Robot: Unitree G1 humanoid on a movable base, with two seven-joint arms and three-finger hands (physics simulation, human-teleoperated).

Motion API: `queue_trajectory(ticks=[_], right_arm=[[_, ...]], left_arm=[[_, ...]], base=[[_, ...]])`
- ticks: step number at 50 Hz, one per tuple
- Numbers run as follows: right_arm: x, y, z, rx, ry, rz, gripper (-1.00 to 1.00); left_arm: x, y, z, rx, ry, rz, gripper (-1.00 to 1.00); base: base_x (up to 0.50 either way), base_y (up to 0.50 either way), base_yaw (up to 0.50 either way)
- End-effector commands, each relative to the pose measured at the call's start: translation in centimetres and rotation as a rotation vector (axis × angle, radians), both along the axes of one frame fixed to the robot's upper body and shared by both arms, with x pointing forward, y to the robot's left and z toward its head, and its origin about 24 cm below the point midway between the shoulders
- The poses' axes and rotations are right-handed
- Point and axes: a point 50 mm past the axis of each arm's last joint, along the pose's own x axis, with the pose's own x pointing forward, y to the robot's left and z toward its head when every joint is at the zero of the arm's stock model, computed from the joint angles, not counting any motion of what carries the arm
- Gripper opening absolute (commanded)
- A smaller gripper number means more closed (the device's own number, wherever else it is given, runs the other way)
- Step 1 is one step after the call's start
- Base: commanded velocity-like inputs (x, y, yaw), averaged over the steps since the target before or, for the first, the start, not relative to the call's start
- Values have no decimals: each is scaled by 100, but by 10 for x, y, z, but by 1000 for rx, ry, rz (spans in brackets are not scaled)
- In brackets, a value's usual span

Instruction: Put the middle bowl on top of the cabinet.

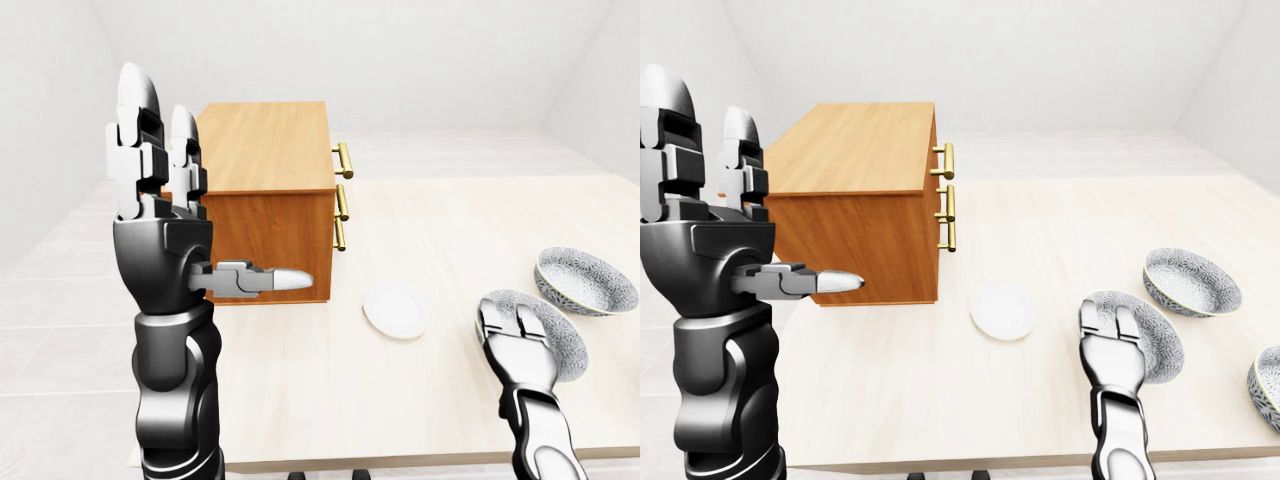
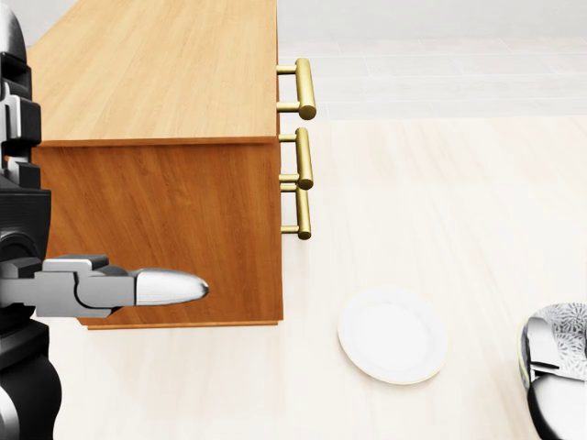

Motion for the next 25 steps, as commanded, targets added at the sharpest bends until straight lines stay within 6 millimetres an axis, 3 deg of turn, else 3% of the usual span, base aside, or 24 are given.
queue_trajectory(ticks=[1,25], right_arm=[[-6,-6,-12,-2,33,-11,100],[-8,-21,-19,-7,41,-44,100]], left_arm=[[0,1,-1,-4,3,2,100],[-1,1,0,-6,-2,5,100]], base=[[0,0,0],[0,0,0]])
